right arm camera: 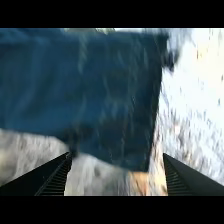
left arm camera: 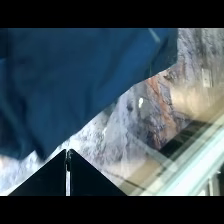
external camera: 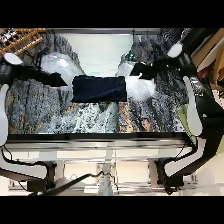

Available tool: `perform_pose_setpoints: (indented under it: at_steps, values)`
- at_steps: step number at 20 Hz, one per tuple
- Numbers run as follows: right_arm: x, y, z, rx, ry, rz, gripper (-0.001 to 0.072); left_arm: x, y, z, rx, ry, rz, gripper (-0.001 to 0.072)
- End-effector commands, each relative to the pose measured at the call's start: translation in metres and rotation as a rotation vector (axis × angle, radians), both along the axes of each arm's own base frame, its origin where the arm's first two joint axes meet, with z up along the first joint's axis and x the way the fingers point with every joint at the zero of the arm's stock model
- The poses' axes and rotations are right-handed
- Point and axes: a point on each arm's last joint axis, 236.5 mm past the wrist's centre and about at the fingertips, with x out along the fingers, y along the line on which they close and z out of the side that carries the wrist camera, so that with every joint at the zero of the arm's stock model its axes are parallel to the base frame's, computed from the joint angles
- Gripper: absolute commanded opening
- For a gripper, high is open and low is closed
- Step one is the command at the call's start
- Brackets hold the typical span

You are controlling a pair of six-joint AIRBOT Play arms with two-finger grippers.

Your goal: Fold the clothes and pants, and hang the long-sleeved shirts on hangers.

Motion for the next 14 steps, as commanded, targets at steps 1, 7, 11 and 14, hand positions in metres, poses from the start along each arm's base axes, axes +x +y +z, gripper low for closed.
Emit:
perform_pose_setpoints:
  at_steps: [1, 7, 11, 14]
  values:
    - [-0.011, 0.003, -0.044, 0.176, 0.061, -0.016, 0.0661, 0.019, -0.026, -0.021, 0.012, -0.052, -0.01, 0.0006]
    - [0.008, 0.029, -0.104, 0.274, 0.093, -0.043, 0.0654, 0.03, -0.03, -0.058, 0.027, -0.038, 0.0, 0.0005]
    - [0.016, 0.062, -0.1, 0.319, 0.075, 0.041, 0.0573, 0.034, -0.033, -0.059, 0.016, -0.047, 0.008, 0.0005]
    - [0.023, 0.097, -0.076, 0.325, 0.025, 0.117, 0.0048, 0.034, -0.034, -0.058, 0.008, -0.045, 0.009, 0.0005]
